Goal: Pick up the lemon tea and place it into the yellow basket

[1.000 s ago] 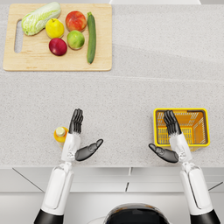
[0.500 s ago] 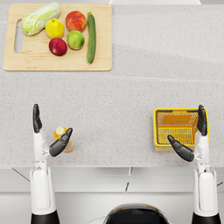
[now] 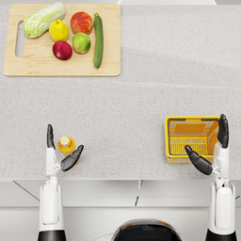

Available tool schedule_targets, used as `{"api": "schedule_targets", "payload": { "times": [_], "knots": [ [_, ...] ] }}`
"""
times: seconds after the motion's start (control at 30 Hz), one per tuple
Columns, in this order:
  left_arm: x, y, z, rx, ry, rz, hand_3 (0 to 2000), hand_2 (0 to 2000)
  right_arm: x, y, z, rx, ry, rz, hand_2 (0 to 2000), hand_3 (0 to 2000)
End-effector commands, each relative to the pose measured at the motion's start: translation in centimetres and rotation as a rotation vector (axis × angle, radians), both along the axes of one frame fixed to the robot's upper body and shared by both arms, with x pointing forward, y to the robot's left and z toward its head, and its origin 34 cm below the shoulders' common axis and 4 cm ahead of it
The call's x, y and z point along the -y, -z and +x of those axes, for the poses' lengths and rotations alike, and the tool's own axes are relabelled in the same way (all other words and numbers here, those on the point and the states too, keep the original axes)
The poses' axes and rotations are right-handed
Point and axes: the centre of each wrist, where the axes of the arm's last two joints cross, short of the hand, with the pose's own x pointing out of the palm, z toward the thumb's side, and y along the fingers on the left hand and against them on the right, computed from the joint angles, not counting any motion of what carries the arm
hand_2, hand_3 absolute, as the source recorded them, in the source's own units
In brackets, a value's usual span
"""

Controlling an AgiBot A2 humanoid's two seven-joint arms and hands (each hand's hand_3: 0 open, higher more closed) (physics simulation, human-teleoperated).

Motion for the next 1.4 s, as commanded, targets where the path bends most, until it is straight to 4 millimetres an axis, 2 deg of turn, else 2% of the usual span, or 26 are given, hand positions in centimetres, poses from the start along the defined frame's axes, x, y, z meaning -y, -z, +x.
{"api": "schedule_targets", "payload": {
  "times": [0.03,0.27,0.3,0.33,0.47,0.53,0.6,0.63,0.7,0.73,0.87,0.93,0.97,1.1,1.2,1.4],
  "knots": [
    [-0.1,2.5,0.4,-0.097,-0.011,-0.01,0,0,-0.1,-0.3,0.0,0.014,-0.005,-0.001,0,0],
    [-0.3,3.3,2.2,-0.133,-0.041,-0.043,0,0,-0.6,0.2,0.0,-0.004,-0.021,0.007,0,0],
    [-0.4,3.3,2.3,-0.133,-0.047,-0.048,327,1361,-0.6,0.3,0.1,-0.008,-0.021,0.009,0,0],
    [-0.5,3.6,2.4,-0.143,-0.043,-0.055,653,2000,-0.8,0.3,0.1,-0.008,-0.029,0.009,0,0],
    [0.0,4.9,2.6,-0.193,-0.031,-0.059,1960,2000,-1.7,0.5,0.1,-0.016,-0.059,0.01,0,0],
    [0.2,4.9,3.0,-0.193,-0.025,-0.058,2000,2000,-2.0,0.4,0.2,-0.012,-0.069,0.012,0,0],
    [1.0,2.5,3.1,-0.102,0.039,-0.049,2000,2000,-2.6,0.5,0.2,-0.015,-0.092,0.011,0,0],
    [1.7,1.3,3.2,-0.057,0.081,-0.045,2000,2000,-3.3,-1.2,0.3,0.05,-0.118,0.013,0,0],
    [3.0,1.9,3.3,-0.081,0.141,-0.04,2000,2000,-4.1,-1.3,0.4,0.054,-0.148,0.016,0,0],
    [3.5,0.2,2.9,-0.014,0.162,-0.035,2000,2000,-4.2,-1.6,0.4,0.067,-0.15,0.019,0,0],
    [6.4,-9.9,2.7,0.362,0.266,-0.028,2000,2000,-6.7,-0.7,0.8,0.024,-0.243,0.014,0,0],
    [7.9,-13.1,2.5,0.484,0.313,-0.038,2000,2000,-8.0,0.1,0.8,-0.005,-0.289,0.006,0,0],
    [8.7,-14.1,2.4,0.523,0.334,-0.045,2000,2000,-8.3,0.3,0.8,-0.014,-0.299,0.006,0,0],
    [11.4,-16.9,2.7,0.618,0.412,-0.083,2000,2000,-9.9,1.2,1.7,-0.06,-0.344,0.011,0,0],
    [13.8,-18.6,2.1,0.685,0.487,-0.111,2000,2000,-11.0,1.5,2.4,-0.081,-0.368,0.02,0,0],
    [18.5,-18.9,0.7,0.694,0.66,-0.134,2000,2000,-13.9,1.9,3.7,-0.067,-0.337,-0.148,0,0]
  ]
}}
